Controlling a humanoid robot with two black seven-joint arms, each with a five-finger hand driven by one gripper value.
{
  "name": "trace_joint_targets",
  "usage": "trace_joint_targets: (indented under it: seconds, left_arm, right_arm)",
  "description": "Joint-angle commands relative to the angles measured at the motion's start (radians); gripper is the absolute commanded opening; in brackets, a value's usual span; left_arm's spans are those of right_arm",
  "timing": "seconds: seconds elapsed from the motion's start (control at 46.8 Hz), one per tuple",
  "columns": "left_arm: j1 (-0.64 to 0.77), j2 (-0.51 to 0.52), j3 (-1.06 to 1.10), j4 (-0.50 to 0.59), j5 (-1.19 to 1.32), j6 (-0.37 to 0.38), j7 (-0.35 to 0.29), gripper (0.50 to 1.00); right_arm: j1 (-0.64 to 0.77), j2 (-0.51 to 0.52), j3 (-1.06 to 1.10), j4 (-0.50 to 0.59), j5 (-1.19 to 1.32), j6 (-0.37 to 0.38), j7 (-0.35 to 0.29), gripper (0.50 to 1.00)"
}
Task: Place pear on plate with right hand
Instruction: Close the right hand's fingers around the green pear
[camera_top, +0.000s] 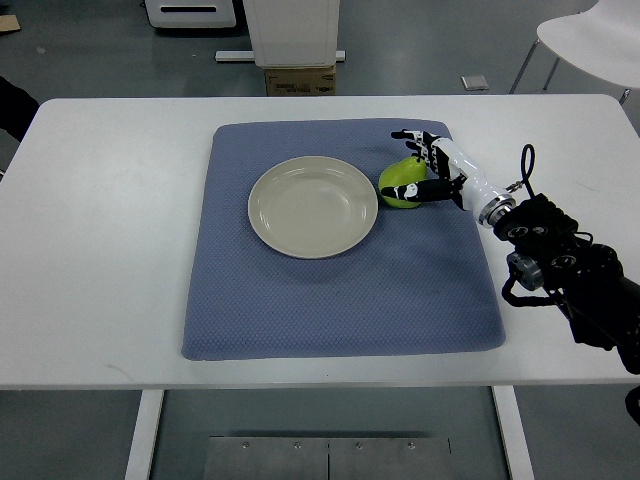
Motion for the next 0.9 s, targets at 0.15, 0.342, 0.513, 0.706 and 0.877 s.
trace_joint_targets:
  seconds: [0.15, 0.342, 0.513, 0.706, 0.877]
  left_arm:
    - [0.0, 0.0, 0.0, 0.0, 0.0, 0.0, 0.0, 1.0]
    - [0.0, 0.0, 0.0, 0.0, 0.0, 0.0, 0.0, 1.0]
    - [0.0, 0.0, 0.0, 0.0, 0.0, 0.0, 0.0, 1.0]
    - [0.0, 0.0, 0.0, 0.0, 0.0, 0.0, 0.0, 1.0]
    - [0.0, 0.0, 0.0, 0.0, 0.0, 0.0, 0.0, 1.0]
  right_arm:
    - [-0.01, 0.013, 0.0, -0.008, 0.0, -0.036, 0.004, 0.983]
    - [-0.013, 0.025, -0.002, -0.014, 0.0, -0.053, 0.004, 0.981]
    - [-0.023, 0.036, -0.002, -0.023, 0.0, -0.067, 0.004, 0.975]
    - [-0.03, 0.036, -0.034, -0.026, 0.0, -0.081, 0.016, 0.945]
    - [-0.039, 0.036, -0.037, -0.029, 0.0, -0.088, 0.019, 0.899]
